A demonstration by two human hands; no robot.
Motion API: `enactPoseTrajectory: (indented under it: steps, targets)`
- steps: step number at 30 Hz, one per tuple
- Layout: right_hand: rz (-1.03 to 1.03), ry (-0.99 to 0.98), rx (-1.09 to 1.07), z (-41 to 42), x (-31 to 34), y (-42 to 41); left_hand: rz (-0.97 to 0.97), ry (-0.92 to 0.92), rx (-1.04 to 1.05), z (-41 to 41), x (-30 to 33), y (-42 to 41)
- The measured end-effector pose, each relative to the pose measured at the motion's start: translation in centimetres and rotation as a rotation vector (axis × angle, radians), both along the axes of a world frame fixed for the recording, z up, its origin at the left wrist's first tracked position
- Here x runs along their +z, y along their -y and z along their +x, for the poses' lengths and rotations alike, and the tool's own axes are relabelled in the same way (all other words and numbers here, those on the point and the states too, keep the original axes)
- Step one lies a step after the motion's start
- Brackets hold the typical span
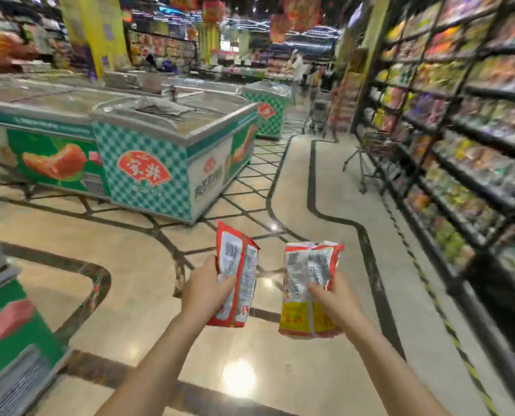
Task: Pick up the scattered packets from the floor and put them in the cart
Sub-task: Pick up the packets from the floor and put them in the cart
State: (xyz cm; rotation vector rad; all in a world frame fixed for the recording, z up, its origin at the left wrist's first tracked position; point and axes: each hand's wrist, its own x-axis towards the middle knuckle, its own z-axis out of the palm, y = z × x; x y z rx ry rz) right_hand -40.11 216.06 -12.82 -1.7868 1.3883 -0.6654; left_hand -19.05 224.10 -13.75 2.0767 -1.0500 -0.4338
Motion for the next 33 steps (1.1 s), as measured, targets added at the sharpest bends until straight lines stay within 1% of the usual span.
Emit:
enactPoseTrajectory:
  steps: [4, 7, 12, 16, 19, 23, 25, 30, 33]
  targets:
    - [-0.05, 0.029, -0.11, -9.9, 2.5, 7.4, -0.038, 0.03, -0.136, -8.7, 1.6, 10.8]
    - [-0.066, 0.017, -0.192, -15.3, 3.2, 12.4, -0.064, 0.018, -0.214, -14.0, 2.7, 17.2]
    - [-0.099, -0.078, -0.308, -20.9, 2.8, 22.4, -0.086, 0.09, -0.299, -19.3, 3.3, 28.0]
    - [-0.128, -0.08, -0.378, -23.3, 3.2, 31.8, -0.1, 0.086, -0.35, -21.3, 3.7, 38.7]
    - [-0.166, -0.014, -0.43, -25.2, 4.0, 39.2, -0.149, 0.008, -0.396, -23.2, 4.3, 47.7]
    - [-0.114, 0.101, -0.572, -28.7, 5.3, 49.0, -0.176, -0.017, -0.48, -26.9, 6.0, 59.7]
    - [-0.114, 0.123, -0.613, -30.8, 5.8, 53.7, -0.181, -0.05, -0.515, -28.8, 6.9, 64.9]
    - [-0.133, 0.141, -0.708, -35.8, 5.1, 65.8, -0.219, -0.228, -0.563, -32.6, 6.3, 77.7]
    - [-0.105, 0.187, -0.693, -38.7, 4.0, 74.2, -0.224, -0.345, -0.566, -35.1, 5.4, 85.9]
